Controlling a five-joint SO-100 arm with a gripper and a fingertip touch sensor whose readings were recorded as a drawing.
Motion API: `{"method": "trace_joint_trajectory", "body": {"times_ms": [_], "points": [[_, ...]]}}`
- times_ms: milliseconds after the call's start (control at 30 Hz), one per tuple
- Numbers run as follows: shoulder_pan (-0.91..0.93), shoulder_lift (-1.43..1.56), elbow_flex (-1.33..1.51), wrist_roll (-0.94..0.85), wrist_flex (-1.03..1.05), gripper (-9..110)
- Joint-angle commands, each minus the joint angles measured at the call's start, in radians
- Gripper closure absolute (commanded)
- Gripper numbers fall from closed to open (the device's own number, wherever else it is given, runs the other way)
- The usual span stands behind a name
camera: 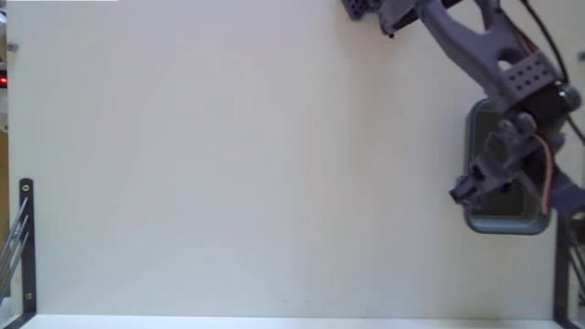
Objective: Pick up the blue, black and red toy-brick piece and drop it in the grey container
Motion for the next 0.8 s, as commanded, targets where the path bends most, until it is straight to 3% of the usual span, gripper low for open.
{"method": "trace_joint_trajectory", "body": {"times_ms": [0,767], "points": [[0.031,0.115,0.03,0.005,-0.003,-9],[0.275,0.435,0.348,0.005,-0.001,-9]]}}
